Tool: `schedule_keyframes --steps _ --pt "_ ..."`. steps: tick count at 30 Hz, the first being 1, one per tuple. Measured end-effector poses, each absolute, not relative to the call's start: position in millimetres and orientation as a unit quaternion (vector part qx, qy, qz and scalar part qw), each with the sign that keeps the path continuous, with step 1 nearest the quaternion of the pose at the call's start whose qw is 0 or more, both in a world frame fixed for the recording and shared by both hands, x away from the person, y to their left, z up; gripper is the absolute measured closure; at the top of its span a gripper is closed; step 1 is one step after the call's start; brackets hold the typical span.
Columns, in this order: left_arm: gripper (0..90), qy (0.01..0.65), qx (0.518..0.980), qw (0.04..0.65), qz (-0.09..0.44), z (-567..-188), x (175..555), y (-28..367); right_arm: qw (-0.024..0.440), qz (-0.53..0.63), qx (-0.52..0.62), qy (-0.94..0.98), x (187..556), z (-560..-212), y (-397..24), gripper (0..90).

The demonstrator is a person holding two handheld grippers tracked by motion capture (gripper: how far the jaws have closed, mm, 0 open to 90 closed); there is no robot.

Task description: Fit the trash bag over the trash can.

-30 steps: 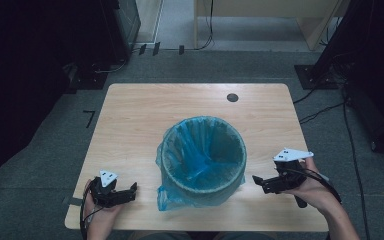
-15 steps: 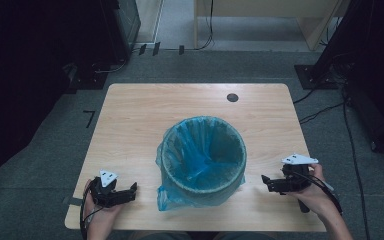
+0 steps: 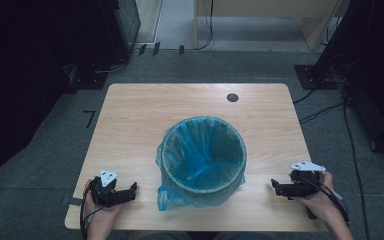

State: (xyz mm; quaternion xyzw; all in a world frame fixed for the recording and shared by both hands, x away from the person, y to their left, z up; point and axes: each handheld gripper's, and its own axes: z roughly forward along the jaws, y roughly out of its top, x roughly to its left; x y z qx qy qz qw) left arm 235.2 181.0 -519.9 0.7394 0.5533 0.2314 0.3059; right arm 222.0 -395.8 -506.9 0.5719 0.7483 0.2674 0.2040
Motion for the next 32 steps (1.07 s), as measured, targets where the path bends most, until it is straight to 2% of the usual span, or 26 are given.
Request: schedule_keyframes --steps 8,16,22,32 --pt "0.0 0.553 0.739 0.306 0.231 -520 235 181 0.202 0.268 0.591 0.733 209 -518 -411 0.0" --pt "0.0 0.553 0.739 0.306 0.232 -520 235 181 0.234 0.303 0.589 0.712 191 -526 -418 0.0" --pt "0.0 0.553 0.739 0.306 0.232 -520 235 181 0.238 0.301 0.597 0.705 182 -526 -421 0.0" --pt "0.0 0.554 0.739 0.306 0.232 -520 235 181 0.238 0.300 0.598 0.704 180 -526 -422 0.0"
